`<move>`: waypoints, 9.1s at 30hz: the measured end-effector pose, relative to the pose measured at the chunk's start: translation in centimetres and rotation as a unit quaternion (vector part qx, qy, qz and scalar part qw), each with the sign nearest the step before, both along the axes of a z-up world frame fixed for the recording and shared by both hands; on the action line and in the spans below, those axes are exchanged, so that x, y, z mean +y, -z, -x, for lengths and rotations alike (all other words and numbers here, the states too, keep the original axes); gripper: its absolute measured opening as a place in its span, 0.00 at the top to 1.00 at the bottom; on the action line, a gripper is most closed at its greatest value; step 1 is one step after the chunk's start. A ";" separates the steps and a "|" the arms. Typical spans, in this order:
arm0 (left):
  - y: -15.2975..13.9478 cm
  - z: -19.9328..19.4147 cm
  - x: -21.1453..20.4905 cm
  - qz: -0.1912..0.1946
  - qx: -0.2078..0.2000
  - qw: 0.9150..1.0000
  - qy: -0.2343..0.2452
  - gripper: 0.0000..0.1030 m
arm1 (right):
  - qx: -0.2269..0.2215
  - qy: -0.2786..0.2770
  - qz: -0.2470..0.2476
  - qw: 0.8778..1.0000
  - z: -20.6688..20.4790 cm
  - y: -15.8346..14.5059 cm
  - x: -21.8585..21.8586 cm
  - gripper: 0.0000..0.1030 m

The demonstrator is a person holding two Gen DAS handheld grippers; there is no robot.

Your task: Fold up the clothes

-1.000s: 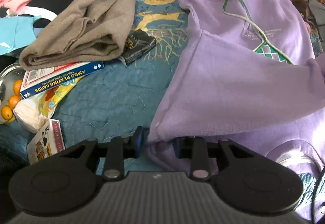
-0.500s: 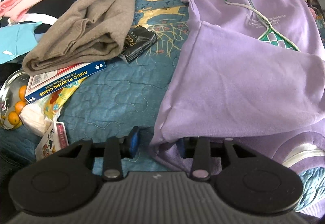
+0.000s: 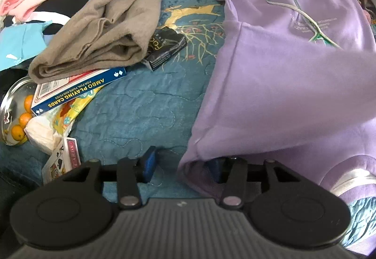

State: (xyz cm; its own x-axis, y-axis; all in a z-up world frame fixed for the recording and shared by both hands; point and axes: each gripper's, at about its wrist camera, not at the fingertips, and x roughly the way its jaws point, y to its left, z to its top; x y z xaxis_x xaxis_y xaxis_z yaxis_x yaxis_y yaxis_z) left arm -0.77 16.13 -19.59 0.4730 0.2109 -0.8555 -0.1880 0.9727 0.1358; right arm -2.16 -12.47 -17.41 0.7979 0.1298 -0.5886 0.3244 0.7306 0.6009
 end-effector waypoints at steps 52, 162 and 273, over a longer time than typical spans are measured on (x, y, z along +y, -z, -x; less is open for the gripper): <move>-4.9 4.6 -4.0 0.050 -0.151 0.976 0.146 0.07 | 0.007 0.149 -0.036 0.988 4.4 6.3 -14.0 0.62; -6.4 5.1 6.2 0.077 -0.203 0.974 -0.064 0.01 | -0.092 -0.490 0.386 0.776 -4.5 0.9 26.2 0.94; -2.6 -2.0 6.6 0.119 -0.066 0.988 -0.068 0.00 | -0.057 -0.201 0.379 0.901 -17.7 -4.4 12.9 0.50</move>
State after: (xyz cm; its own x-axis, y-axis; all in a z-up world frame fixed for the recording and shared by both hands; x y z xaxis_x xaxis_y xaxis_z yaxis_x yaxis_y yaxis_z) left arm 1.21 22.75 -16.97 0.5648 0.0804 -0.8213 -0.3207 0.9384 -0.1287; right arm 15.56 0.39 -13.06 0.8373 0.0163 -0.5465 -0.0899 0.9901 -0.1082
